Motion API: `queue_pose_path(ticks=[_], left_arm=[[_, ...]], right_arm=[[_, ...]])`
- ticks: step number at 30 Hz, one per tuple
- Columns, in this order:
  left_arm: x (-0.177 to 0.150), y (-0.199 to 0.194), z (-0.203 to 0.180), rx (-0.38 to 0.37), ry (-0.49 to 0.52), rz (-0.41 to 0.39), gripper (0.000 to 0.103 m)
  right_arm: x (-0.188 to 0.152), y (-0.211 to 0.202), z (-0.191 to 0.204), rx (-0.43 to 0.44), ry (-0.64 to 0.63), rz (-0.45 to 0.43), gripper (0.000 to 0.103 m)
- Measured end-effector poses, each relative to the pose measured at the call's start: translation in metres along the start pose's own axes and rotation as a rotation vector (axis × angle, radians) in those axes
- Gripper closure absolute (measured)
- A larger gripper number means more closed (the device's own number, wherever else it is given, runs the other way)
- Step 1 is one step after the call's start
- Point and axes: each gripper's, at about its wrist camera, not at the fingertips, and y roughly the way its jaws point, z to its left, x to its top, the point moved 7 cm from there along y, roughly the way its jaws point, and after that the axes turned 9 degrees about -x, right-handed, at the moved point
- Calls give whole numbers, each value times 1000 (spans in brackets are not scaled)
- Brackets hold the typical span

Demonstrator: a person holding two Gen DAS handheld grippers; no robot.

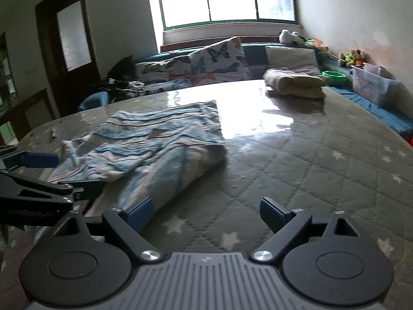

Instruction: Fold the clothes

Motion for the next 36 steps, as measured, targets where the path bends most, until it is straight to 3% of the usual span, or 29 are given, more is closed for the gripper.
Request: queue_pose_path(ticks=[3, 5, 6, 9, 12, 16, 24, 33, 36], left_arm=[[3, 18, -3, -16, 40, 27, 29], [2, 30, 0, -17, 41, 45, 44], [2, 30, 4, -21, 24, 42, 56], [0, 29, 17, -35, -29, 32, 78], [-1, 9, 41, -30, -128, -19, 89], [-11, -19, 76, 18, -252, -72, 92], [-52, -52, 116, 91, -407, -79, 92], [-75, -63, 121, 87, -421, -59, 90], [-75, -62, 119, 87, -405, -60, 89]], right_arm=[[0, 3, -11, -15, 26, 10, 14], [-1, 6, -16, -20, 39, 19, 17], [-2, 7, -17, -21, 44, 24, 18], [-1, 10, -19, -17, 52, 31, 22], [3, 12, -14, 0, 36, 28, 24], [13, 14, 10, 43, -30, 17, 28], [37, 33, 73, 124, -198, 1, 37], [67, 88, 113, 126, -275, 47, 55], [73, 108, 123, 121, -291, 76, 56]])
